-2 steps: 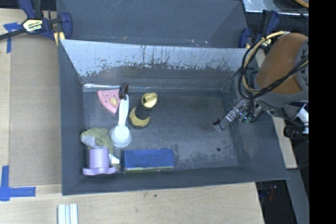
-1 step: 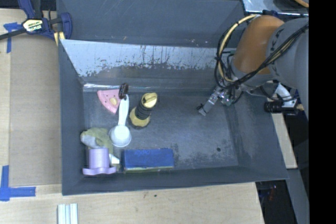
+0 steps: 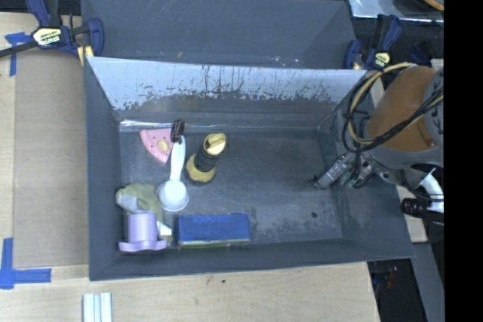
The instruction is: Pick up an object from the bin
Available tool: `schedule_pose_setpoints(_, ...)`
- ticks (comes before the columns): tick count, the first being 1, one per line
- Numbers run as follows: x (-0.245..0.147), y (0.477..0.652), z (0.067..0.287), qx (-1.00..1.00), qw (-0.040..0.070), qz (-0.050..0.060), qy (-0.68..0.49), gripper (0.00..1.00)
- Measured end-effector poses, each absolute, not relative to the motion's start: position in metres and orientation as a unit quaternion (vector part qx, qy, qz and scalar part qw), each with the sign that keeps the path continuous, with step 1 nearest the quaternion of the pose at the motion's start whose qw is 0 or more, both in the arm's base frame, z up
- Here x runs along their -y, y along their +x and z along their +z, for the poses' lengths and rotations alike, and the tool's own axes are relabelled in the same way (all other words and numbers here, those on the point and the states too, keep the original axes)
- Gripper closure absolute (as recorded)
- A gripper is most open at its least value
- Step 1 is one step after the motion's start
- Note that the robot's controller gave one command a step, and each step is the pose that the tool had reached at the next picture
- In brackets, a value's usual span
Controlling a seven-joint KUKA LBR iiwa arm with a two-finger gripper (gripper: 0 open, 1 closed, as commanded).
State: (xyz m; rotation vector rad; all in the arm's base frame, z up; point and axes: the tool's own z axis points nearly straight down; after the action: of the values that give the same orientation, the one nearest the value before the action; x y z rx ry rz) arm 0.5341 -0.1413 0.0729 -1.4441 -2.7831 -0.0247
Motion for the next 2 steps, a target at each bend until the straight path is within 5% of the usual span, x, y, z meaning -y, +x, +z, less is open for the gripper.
schedule_pose_setpoints(1,0.141,0.534,0.073,0.888,0.003,-0.008,-0.460,1.00)
schedule_pose_setpoints(2,0.144,0.530,0.109,0.887,0.006,-0.004,-0.461,1.00)
